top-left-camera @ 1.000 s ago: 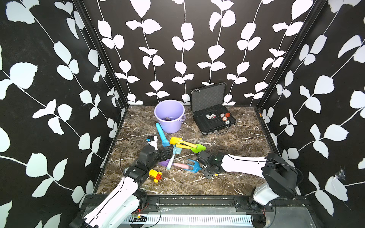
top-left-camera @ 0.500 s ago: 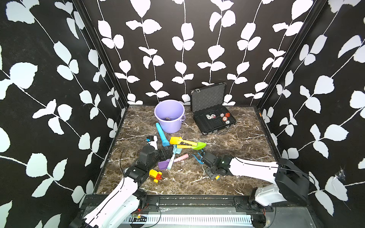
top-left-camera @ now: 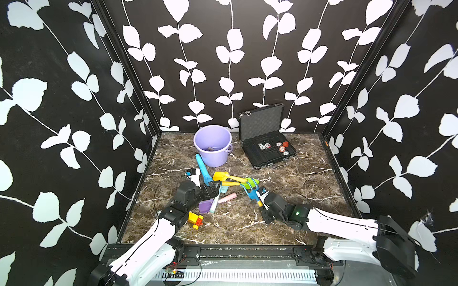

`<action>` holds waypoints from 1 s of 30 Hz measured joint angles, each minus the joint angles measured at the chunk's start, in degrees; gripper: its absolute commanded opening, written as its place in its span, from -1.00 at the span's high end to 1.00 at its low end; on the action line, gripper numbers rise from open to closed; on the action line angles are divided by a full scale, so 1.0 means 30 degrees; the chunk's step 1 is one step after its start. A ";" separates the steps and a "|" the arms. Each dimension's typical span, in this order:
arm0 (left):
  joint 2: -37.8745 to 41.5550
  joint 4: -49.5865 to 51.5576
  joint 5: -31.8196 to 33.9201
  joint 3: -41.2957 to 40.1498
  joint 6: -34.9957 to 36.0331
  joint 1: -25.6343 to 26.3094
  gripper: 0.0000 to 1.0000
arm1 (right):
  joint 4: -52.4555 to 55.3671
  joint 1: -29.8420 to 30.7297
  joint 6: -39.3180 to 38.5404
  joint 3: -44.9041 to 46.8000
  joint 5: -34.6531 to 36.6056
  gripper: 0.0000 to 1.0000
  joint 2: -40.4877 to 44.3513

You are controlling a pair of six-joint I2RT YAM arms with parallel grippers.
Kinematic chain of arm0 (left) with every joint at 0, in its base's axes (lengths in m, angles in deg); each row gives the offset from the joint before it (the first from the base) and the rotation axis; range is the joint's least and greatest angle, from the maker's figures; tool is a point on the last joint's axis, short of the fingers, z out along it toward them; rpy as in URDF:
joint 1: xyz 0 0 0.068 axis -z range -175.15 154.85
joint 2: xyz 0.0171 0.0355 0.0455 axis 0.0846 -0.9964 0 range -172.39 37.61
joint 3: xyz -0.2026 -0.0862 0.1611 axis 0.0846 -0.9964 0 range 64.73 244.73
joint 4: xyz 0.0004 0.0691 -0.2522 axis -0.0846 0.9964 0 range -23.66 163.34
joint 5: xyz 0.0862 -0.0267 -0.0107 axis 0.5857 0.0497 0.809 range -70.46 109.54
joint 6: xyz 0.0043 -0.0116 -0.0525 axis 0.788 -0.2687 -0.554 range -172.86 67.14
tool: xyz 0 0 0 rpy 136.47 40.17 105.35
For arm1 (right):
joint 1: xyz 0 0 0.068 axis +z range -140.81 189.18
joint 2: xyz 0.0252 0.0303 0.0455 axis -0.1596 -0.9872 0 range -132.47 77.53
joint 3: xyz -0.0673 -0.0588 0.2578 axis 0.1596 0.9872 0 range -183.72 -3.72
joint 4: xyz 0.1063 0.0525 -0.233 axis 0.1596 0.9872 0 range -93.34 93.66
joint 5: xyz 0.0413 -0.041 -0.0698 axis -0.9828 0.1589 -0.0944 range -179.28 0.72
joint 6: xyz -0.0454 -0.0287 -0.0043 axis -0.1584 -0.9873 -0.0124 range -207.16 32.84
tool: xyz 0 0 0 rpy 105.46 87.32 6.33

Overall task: Organize the gardening tools
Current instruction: Pick up the gardening tool from the center of the board.

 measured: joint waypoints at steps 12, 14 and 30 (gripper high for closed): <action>-0.3934 -0.3701 -0.2477 0.1064 -0.0073 0.2958 -0.81 | -0.6062 0.0124 -0.0466 0.0612 -0.0976 1.00 -0.0794; -0.4430 -0.4073 -0.2528 0.1559 0.0131 0.3424 -0.77 | -0.6390 0.0138 -0.0510 0.0546 -0.1129 1.00 -0.1158; -0.7220 -0.5450 -0.3045 0.3096 0.0714 0.4306 0.45 | -0.7941 0.0364 -0.0692 0.0255 -0.1610 1.00 -0.1989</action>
